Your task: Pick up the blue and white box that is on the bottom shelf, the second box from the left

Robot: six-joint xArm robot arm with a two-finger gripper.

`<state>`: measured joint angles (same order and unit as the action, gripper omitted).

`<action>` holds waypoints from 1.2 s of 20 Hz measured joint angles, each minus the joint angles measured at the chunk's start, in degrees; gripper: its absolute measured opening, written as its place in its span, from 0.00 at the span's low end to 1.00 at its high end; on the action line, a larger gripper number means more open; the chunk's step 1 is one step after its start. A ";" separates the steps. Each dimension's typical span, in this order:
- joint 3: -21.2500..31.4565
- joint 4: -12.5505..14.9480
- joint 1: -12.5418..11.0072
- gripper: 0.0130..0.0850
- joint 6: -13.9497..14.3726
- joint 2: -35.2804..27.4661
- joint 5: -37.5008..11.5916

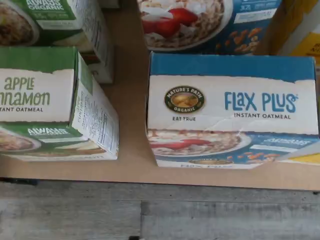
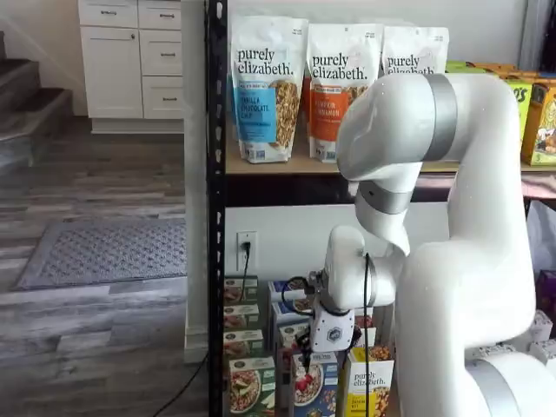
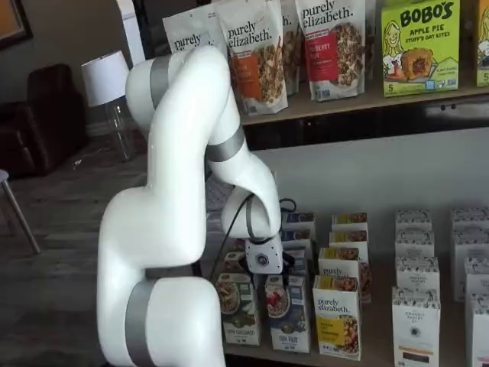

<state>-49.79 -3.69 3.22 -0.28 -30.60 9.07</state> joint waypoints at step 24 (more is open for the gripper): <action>-7.26 3.71 -0.17 1.00 3.49 -6.49 0.99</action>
<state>-57.05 0.01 3.05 3.21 -37.09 10.07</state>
